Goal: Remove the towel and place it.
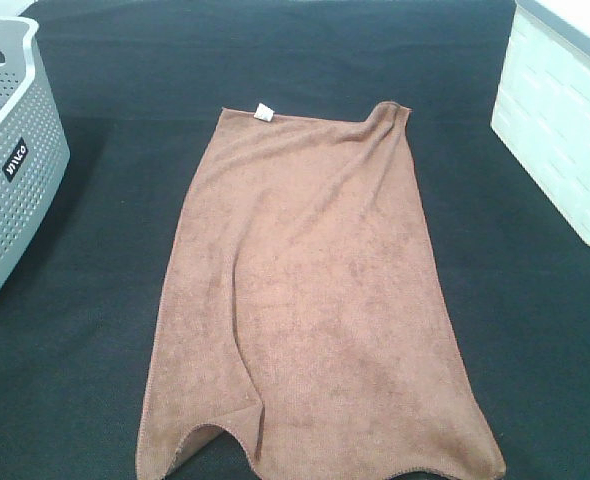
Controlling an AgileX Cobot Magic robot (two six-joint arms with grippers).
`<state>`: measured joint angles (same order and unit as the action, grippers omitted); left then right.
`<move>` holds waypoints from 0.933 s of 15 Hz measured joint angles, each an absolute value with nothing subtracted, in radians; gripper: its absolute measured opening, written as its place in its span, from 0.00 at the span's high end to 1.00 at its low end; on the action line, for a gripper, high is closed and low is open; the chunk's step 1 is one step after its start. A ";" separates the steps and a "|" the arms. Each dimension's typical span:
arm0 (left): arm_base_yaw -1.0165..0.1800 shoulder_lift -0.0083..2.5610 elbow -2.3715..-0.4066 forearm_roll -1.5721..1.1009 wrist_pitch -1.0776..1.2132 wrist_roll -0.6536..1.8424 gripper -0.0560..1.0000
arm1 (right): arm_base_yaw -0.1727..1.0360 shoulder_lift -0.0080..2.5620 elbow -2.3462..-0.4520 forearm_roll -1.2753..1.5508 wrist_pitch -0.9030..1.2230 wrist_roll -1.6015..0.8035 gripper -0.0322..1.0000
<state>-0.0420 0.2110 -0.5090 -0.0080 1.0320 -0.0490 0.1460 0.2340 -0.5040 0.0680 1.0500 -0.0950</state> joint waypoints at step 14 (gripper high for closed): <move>-0.042 -0.004 -0.506 -0.023 1.033 0.008 0.27 | 0.146 -0.004 -0.504 0.068 1.050 -0.095 0.43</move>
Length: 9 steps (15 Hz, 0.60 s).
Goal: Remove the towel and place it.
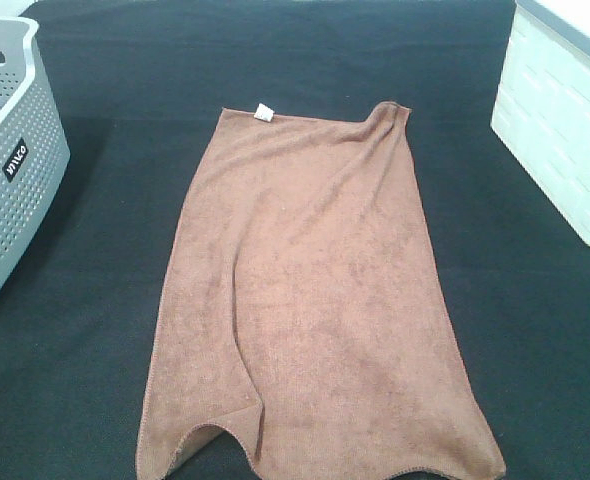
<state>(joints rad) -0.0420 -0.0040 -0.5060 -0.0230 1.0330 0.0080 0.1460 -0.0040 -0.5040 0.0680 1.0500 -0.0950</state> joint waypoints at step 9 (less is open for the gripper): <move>-0.042 -0.004 -0.506 -0.023 1.033 0.008 0.27 | 0.146 -0.004 -0.504 0.068 1.050 -0.095 0.43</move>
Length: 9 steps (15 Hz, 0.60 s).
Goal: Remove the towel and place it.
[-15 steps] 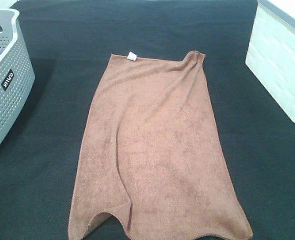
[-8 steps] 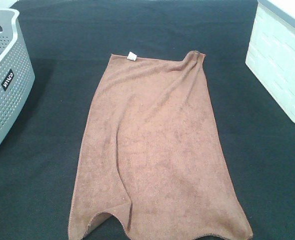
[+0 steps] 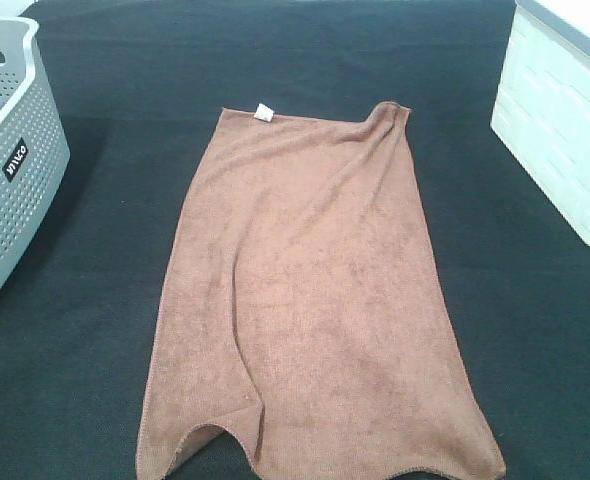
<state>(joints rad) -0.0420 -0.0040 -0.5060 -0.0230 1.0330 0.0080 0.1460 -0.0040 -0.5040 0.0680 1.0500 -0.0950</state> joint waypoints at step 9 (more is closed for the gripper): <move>-0.042 -0.004 -0.506 -0.023 1.033 0.008 0.27 | 0.146 -0.004 -0.504 0.068 1.050 -0.095 0.43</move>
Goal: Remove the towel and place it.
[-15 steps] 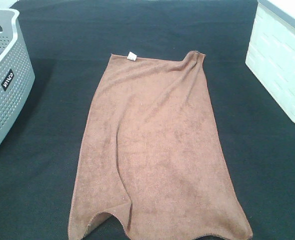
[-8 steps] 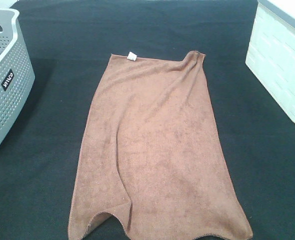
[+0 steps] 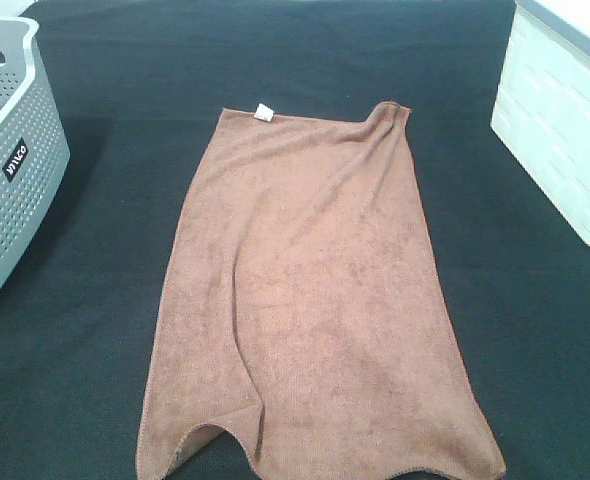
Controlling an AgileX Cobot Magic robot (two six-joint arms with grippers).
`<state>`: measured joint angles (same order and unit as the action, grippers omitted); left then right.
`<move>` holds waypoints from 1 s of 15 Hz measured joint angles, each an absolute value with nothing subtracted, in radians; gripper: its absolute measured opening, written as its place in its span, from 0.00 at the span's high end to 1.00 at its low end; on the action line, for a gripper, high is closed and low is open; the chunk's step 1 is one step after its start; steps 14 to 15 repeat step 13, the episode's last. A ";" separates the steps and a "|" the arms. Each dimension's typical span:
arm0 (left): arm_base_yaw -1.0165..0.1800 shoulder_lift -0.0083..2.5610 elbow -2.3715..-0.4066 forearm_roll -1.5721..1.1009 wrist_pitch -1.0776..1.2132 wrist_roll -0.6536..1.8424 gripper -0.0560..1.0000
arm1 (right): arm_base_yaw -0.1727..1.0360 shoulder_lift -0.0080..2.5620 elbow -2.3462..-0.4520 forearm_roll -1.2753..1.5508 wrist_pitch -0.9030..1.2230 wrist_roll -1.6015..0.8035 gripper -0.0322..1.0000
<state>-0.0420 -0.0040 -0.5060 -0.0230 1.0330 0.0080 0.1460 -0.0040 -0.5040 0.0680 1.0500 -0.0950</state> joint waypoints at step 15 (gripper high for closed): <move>-0.042 -0.004 -0.506 -0.023 1.033 0.008 0.27 | 0.146 -0.004 -0.504 0.068 1.050 -0.095 0.43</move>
